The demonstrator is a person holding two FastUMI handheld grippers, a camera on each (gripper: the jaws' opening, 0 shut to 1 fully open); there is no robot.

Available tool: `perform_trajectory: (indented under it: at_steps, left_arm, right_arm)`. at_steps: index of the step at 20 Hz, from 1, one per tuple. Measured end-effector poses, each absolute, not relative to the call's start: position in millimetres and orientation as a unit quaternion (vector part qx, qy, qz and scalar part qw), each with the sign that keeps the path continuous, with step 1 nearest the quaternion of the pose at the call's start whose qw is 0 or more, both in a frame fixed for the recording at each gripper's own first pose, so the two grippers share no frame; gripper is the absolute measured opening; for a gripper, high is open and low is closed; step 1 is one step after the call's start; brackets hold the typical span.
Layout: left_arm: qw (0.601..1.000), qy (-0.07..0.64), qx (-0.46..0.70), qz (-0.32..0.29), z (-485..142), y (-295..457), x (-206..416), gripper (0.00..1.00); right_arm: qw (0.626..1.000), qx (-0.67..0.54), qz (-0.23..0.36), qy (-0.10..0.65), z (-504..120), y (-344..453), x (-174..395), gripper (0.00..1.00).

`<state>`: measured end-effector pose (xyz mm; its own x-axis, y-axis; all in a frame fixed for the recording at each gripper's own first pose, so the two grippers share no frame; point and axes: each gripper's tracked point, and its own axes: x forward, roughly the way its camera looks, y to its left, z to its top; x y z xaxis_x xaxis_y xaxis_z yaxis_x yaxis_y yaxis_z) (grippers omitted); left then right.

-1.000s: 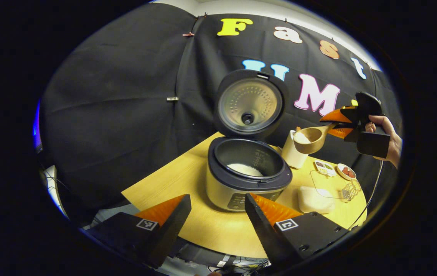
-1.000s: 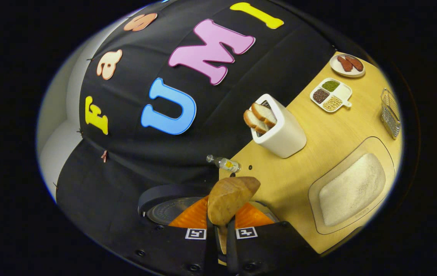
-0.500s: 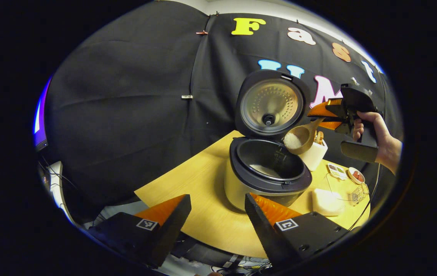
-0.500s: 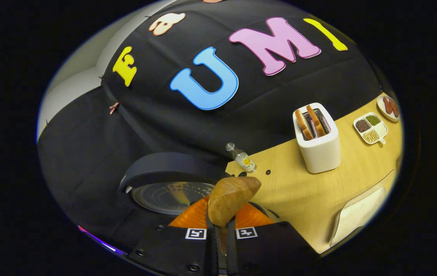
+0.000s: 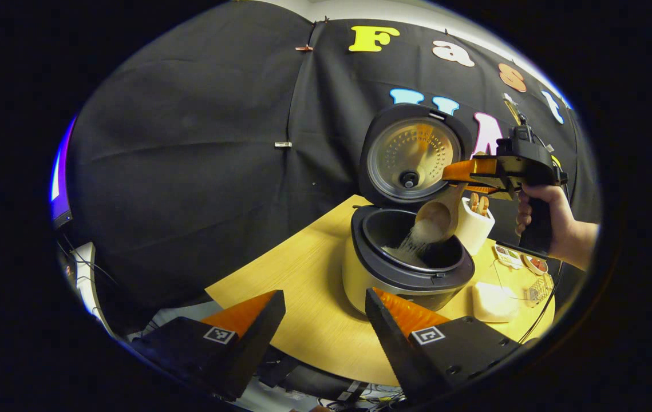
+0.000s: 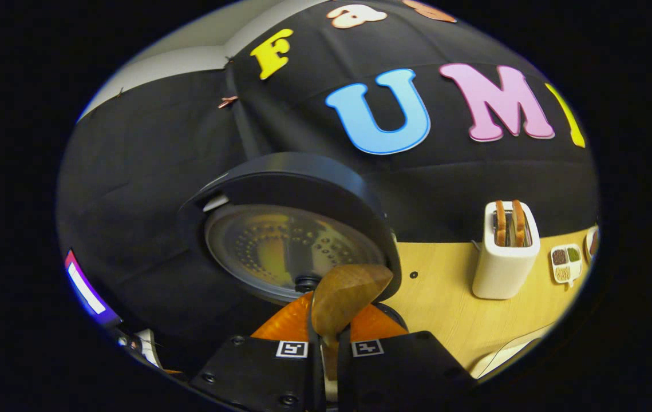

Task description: Close the left gripper, press the button to open the rice cooker; take a wooden spoon from the chopstick holder with the right hand, scoop a spoonful of rice and pour it into the rice cooker, then put the wooden spoon back into the chopstick holder.

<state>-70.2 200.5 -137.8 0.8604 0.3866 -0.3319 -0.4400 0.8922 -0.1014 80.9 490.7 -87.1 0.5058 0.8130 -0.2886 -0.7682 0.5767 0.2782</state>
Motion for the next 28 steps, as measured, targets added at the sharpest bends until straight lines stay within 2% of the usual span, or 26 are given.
perform_trajectory:
  at_steps: [1,2,6,7,8,9,13,14,15,23,28]
  left_arm:
    - [0.961,0.152,-0.086,0.216,-137.1,201.1,-71.3,0.96]
    - [0.961,0.151,-0.086,0.216,-137.6,200.9,-70.8,0.96]
    - [0.960,0.150,-0.088,0.218,-138.7,202.9,-73.6,0.93]
    - [0.960,0.151,-0.089,0.219,-139.1,203.5,-74.6,0.96]
    - [0.960,0.150,-0.090,0.221,-139.2,204.7,-75.6,0.93]
    - [0.959,0.149,-0.090,0.222,-139.5,204.8,-77.0,0.96]
    - [0.959,0.147,-0.090,0.225,-141.0,205.7,-81.0,0.96]
    - [0.959,0.147,-0.089,0.225,-141.2,205.5,-81.1,0.93]
    - [0.959,0.146,-0.087,0.225,-140.0,204.8,-81.5,0.96]
    - [0.966,0.140,-0.078,0.202,-132.3,180.8,-70.8,0.96]
    - [0.972,0.142,-0.072,0.173,-133.7,147.5,-53.8,0.96]
  right_arm:
    - [0.863,0.035,0.469,0.185,-87.9,494.6,73.9,0.08]
    - [0.859,0.011,0.482,0.172,-89.8,498.4,67.2,0.13]
    - [0.835,-0.070,0.529,0.135,-101.8,506.9,37.8,0.13]
    - [0.829,-0.087,0.537,0.128,-105.1,508.5,33.4,0.13]
    - [0.824,-0.100,0.544,0.125,-109.2,509.4,27.7,0.13]
    - [0.818,-0.112,0.551,0.121,-112.9,511.0,21.4,0.13]
    - [0.802,-0.147,0.568,0.106,-120.9,511.0,6.5,0.13]
    - [0.802,-0.147,0.568,0.111,-123.0,511.0,6.4,0.13]
    - [0.805,-0.141,0.564,0.118,-124.6,509.5,8.2,0.13]
    - [0.858,0.027,0.487,0.163,-60.6,465.5,55.1,0.13]
    - [0.893,0.073,0.425,0.133,-12.9,393.2,104.3,0.13]
